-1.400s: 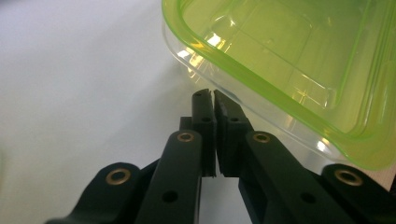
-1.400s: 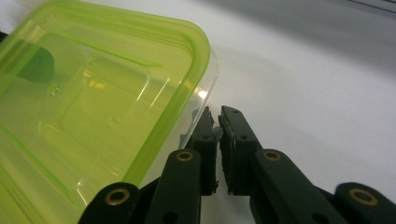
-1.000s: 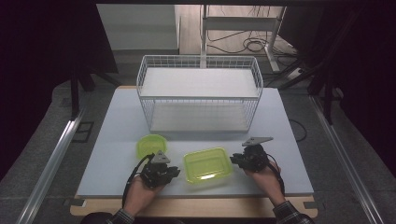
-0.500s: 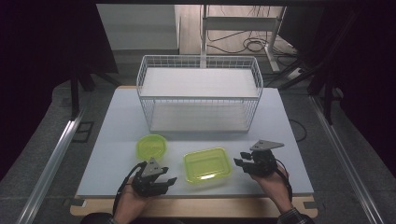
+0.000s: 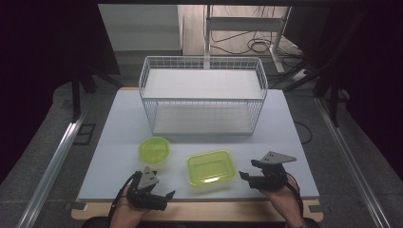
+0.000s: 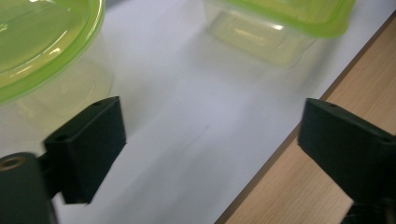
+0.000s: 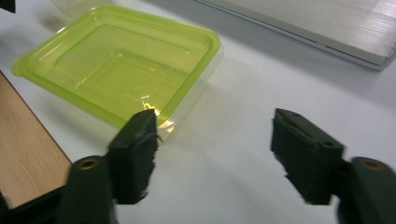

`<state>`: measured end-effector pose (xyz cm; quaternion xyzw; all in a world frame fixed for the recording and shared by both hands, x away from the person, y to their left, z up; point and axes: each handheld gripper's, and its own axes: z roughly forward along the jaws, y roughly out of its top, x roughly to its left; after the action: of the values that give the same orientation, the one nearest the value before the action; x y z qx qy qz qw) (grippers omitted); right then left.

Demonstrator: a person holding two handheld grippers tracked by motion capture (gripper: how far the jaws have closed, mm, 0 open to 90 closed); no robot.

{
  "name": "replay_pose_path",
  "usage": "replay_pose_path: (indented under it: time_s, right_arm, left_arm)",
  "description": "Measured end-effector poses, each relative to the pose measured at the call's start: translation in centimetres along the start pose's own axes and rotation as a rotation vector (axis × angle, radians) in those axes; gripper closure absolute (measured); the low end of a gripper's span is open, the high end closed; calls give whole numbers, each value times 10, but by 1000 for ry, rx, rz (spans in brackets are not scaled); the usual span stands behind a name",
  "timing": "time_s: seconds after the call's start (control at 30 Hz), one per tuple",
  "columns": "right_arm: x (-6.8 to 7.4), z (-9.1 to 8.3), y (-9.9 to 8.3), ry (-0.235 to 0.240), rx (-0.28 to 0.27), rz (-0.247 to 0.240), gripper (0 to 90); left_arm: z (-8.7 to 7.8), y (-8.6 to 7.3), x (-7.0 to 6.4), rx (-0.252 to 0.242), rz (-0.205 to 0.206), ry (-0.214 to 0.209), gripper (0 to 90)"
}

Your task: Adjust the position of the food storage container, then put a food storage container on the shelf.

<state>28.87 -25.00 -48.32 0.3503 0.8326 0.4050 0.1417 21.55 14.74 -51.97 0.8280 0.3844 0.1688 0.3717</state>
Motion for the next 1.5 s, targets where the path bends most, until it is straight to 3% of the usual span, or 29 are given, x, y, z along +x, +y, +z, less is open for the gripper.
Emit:
replay_pose_path:
  time_s: [0.3, 0.57, 0.67, 0.77, 0.87, 1.03, 1.13, 1.5]
  right_arm:
    - [-2, 6, -5, 18, 15, 22, 133]
    - [-4, 7, -3, -4, 27, 80, 90]
    - [-5, 6, -1, 10, 23, 108, 81]
    - [-6, 7, 4, 44, 36, 166, 151]
    - [-9, 9, 9, 91, 35, 185, 245]
    - [-12, 18, 13, 148, 52, 206, 316]
    - [-14, 27, 18, 185, 66, 221, 430]
    - [-26, 51, 27, 246, 131, 331, 517]
  left_arm:
    - [1, -5, 2, -14, 2, 8, 29]
    - [4, -6, 2, -20, 23, 18, 25]
    - [5, -6, 1, -15, 34, 22, 25]
    - [5, -6, 1, -15, 37, 22, 24]
    - [5, -6, 1, -16, 41, 22, 25]
    - [7, -6, 0, -7, 61, 22, 24]
    - [7, -6, -1, -9, 73, 34, 24]
    - [8, -6, -2, -8, 89, 45, 24]
